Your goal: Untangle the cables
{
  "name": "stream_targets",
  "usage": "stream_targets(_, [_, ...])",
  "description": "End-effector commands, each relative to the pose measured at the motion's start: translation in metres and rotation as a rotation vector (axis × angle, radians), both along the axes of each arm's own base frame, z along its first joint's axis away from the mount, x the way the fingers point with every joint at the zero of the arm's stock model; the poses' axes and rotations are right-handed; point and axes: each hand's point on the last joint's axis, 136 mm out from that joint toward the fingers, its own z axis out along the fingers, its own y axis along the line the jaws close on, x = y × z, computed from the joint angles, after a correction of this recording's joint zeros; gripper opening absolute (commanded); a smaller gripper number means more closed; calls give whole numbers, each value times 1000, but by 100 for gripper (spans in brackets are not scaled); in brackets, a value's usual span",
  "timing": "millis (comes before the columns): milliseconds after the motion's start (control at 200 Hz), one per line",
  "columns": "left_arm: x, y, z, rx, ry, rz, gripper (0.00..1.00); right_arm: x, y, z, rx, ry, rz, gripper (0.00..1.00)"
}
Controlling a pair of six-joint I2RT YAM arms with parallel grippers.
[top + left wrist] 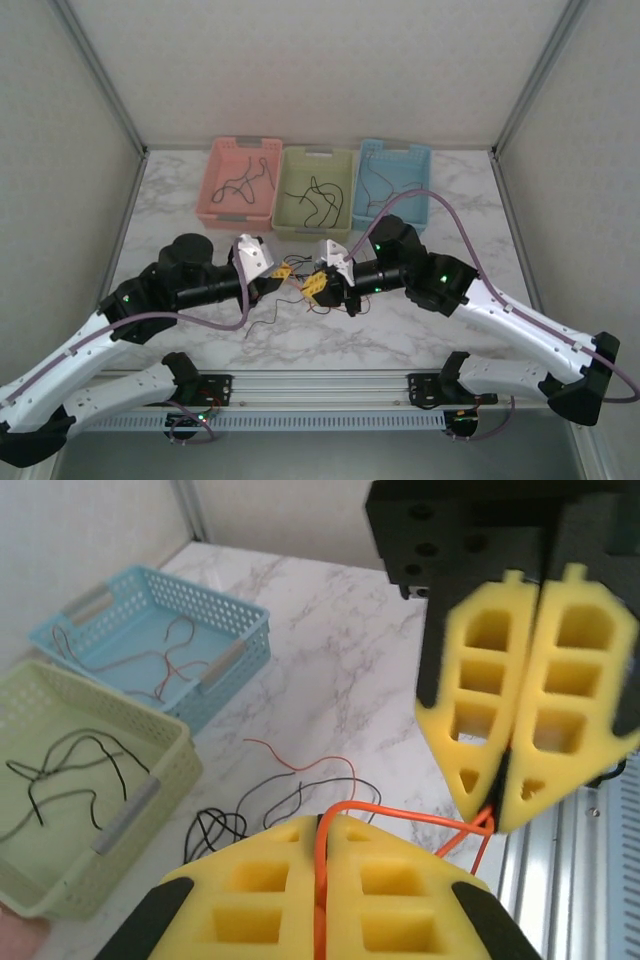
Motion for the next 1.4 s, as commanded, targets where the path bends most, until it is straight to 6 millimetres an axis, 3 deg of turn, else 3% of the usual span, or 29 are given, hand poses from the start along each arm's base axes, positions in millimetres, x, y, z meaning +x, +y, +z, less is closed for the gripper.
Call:
stream_targets(0, [34,40,-4,118,-207,205,0,-54,-27,0,-63,261,206,2])
stream_targets(150, [25,42,1,87,-296,166,0,-42,-24,2,-65,331,176,3])
stream_targets(225, [22,41,4,63,-288,154,0,-27,-22,3,-65,324,99,23])
stream_targets(355, [19,35,7,34,-215,137,0,-9,-25,-2,-61,238,-9,41])
stream_targets(586, [17,31,13,-16,-136,144,0,18,-20,-15,-53,125,-122,45])
stream_targets(951, [16,25,24,-141,131,210,0,62,-5,8,108,-145,-248,49])
stream_targets(1201, [17,22,28,-181,169,219,0,60,21,8,129,-131,-184,48])
stream_targets(1397, [26,31,30,-184,140,290,0,52,22,-9,37,-127,-145,12])
